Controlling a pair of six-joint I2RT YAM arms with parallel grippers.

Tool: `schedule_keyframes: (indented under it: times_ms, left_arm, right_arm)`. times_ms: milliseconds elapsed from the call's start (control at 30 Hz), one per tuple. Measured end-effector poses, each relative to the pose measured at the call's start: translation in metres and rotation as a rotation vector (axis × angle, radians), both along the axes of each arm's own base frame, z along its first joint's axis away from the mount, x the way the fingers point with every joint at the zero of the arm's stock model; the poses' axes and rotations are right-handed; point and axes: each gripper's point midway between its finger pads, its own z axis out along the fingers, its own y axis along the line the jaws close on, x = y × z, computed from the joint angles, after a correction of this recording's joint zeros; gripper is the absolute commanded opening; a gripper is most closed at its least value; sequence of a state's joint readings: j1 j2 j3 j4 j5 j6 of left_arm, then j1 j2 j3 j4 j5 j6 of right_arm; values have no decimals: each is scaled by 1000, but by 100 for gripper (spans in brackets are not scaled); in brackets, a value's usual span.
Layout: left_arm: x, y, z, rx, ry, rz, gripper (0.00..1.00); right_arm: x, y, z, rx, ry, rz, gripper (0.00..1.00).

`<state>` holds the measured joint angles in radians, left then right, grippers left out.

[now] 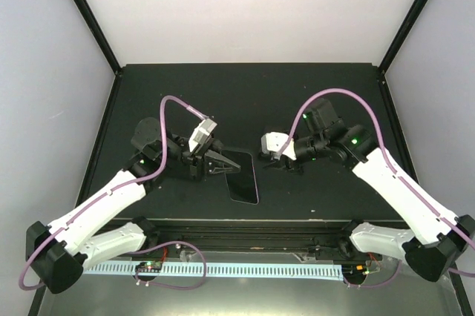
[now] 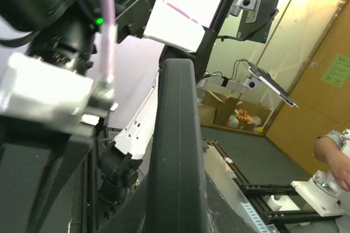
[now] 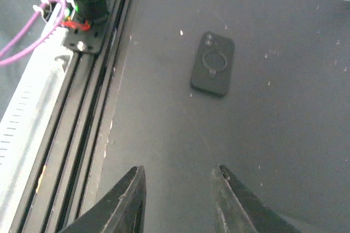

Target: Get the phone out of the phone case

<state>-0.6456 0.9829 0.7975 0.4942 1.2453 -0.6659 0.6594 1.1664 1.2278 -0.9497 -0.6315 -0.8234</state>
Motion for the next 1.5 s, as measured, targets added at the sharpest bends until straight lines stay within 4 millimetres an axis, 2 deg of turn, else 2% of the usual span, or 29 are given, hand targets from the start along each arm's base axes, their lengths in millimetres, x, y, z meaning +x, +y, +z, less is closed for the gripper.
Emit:
schedule_keyframes:
  times_ms: [133,233,367,467,567,700,867,1267,1500]
  left_arm:
    - [5,-1,-6,18,9,34,2]
    - [13,-2,-11,32,22,76,2]
    - [40,-1,-18,54,40,251,1]
    - [66,7,-20,62,39,414,1]
    - [78,14,-18,52,25,484,2]
    - [74,13,-17,49,19,458,2]
    - [65,12,-12,31,4,411,1]
    - [61,12,-10,20,5,375,2]
    - [67,11,-15,27,21,381,2]
  right_arm:
    - [-16,-1,30,107,4,1,53]
    - [-33,-8,51,177,3,8,60]
    - [-48,-10,63,224,61,20,61]
    - [-46,-7,62,227,132,-10,58]
    - [-35,-2,56,217,178,-73,53]
    - [-23,2,47,191,209,-112,44]
    - [-19,7,36,167,237,-112,38]
    - [-18,8,29,151,259,-115,35]
    - [-6,9,20,122,290,-187,36]
